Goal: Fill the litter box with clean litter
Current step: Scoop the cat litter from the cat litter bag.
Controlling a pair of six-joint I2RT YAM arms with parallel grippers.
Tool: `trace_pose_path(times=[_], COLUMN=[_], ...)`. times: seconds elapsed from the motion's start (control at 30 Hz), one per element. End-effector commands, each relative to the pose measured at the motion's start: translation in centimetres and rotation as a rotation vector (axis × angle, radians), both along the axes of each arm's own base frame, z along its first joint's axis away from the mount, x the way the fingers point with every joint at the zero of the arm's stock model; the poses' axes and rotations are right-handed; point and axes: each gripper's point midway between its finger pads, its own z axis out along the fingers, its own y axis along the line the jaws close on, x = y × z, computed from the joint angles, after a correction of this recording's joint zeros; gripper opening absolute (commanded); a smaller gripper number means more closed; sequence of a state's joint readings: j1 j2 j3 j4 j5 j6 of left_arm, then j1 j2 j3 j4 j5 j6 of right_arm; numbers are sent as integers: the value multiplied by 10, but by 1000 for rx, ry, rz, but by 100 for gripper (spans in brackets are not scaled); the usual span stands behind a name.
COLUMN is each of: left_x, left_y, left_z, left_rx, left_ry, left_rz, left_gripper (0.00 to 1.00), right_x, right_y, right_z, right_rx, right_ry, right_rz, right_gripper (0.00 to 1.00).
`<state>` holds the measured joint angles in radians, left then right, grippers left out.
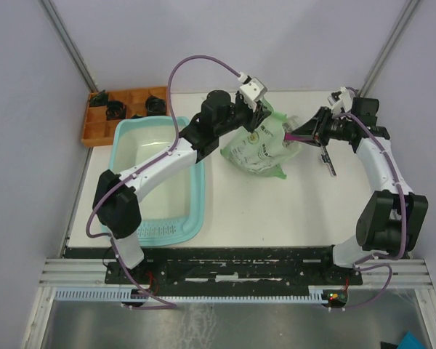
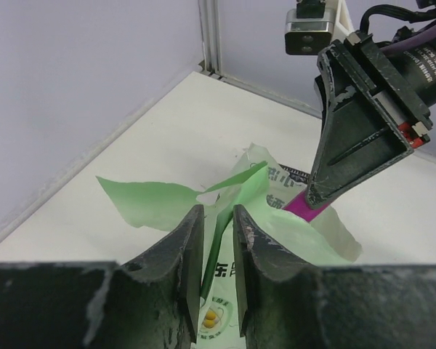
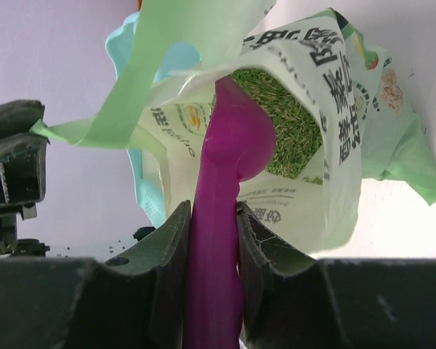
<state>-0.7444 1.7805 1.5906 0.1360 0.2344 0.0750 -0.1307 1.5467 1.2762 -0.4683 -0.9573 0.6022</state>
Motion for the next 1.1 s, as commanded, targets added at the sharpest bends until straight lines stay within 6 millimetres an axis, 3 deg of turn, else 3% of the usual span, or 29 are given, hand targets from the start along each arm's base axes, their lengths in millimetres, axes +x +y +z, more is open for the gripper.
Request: trace_pose_path(times=[0.0,0.53,1.07], left_x=[-15,-19,-24], left_y=[6,17,34], left_z=[82,75,82], left_rx=[-163,-144,-147], left_ry=[-121,-110,-130], left_rz=[-7,23,69], left_gripper=[29,36,36], right_x=[-21,-38,-39], right_y=[1,-19,-36], right_z=[30,17,31], right_rx=[7,-18,98], right_ry=[-98,-64,-105], right_rz=[64,21,-20], right_gripper=[2,2,2])
